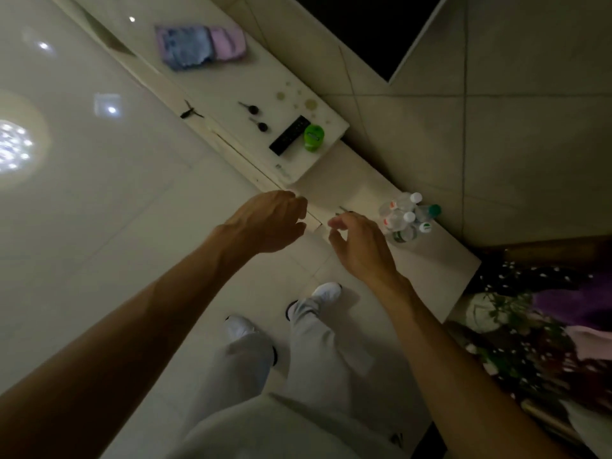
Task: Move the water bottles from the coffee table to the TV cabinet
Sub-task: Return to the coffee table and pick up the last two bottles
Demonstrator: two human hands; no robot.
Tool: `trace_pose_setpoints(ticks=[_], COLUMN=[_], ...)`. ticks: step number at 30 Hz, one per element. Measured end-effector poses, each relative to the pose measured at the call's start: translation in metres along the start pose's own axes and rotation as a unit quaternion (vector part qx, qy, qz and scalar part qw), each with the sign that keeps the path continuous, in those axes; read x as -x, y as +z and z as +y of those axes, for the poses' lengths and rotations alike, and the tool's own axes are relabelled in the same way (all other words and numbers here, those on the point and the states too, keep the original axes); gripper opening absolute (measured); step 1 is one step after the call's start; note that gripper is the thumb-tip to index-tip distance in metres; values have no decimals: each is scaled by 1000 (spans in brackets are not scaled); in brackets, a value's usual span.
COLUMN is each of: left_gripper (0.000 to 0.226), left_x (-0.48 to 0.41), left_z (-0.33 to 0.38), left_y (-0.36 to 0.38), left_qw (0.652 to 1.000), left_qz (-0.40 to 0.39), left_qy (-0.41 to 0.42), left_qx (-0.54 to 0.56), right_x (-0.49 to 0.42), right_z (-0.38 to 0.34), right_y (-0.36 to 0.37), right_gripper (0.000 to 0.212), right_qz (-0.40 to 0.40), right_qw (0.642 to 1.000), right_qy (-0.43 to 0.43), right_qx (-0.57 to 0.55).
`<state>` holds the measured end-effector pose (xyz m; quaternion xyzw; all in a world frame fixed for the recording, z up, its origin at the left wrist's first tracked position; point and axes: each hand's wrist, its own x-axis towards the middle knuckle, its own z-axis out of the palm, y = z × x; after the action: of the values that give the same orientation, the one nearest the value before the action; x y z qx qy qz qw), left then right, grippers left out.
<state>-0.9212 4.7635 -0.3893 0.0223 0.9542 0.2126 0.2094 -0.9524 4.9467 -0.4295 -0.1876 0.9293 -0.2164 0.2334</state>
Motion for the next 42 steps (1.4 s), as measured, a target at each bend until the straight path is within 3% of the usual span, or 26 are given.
trace_pose_setpoints(ticks=[10,23,33,42], left_gripper=[32,28,27,28], left_x=[158,310,358,359], left_z=[-77,-164,-219,-260], left_y=[-26,-81,-125,-180], left_qw=[993,945,888,844], left_qz=[53,185,243,280], left_qy=[-100,-265,-383,-450], left_qx=[12,60,73,87], right_x=[38,22,-28,-90], right_z=[-151,-332,-457,-538], right_y=[29,59,75,67], right_gripper=[30,31,30,28], right_qz=[-56,-97,-120,-139], right_qw=[990,931,868,825], right_qy=[-116,-331,-465,-534], right_qx=[57,122,124,125])
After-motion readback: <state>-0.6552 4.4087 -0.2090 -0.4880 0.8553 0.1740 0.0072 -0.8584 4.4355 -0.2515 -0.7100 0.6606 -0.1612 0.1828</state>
